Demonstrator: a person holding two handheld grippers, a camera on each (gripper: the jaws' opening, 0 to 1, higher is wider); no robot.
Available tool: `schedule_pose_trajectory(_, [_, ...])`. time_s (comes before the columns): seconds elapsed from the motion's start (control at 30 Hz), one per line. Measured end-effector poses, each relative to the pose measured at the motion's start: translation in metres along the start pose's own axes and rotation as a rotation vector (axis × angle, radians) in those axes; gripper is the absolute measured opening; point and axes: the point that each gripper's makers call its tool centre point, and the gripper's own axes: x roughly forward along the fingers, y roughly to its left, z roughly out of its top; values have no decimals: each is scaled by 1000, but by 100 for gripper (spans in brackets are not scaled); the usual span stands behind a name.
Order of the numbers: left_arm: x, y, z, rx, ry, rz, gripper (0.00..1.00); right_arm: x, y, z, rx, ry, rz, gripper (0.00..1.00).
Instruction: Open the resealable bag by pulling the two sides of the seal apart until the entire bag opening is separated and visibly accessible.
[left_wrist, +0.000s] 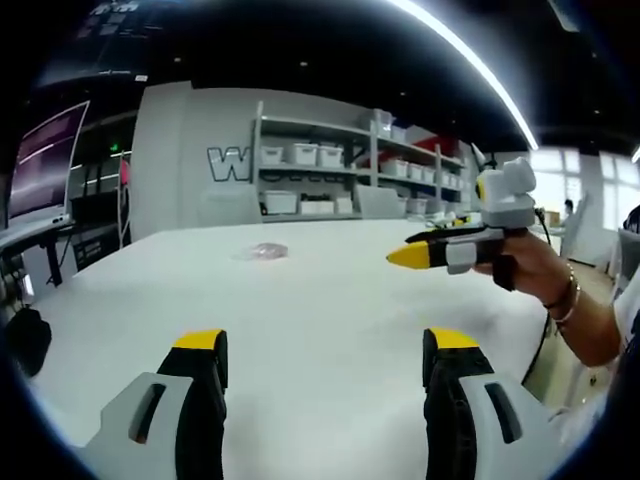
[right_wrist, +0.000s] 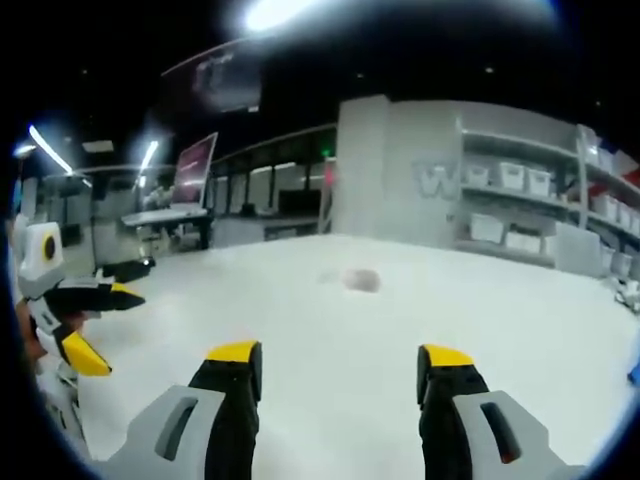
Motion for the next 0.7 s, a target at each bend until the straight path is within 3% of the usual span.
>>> schedule_pose_trajectory(0.7, [8, 1, 3, -12, 8, -15, 79, 8, -4, 5, 15, 31, 23, 60])
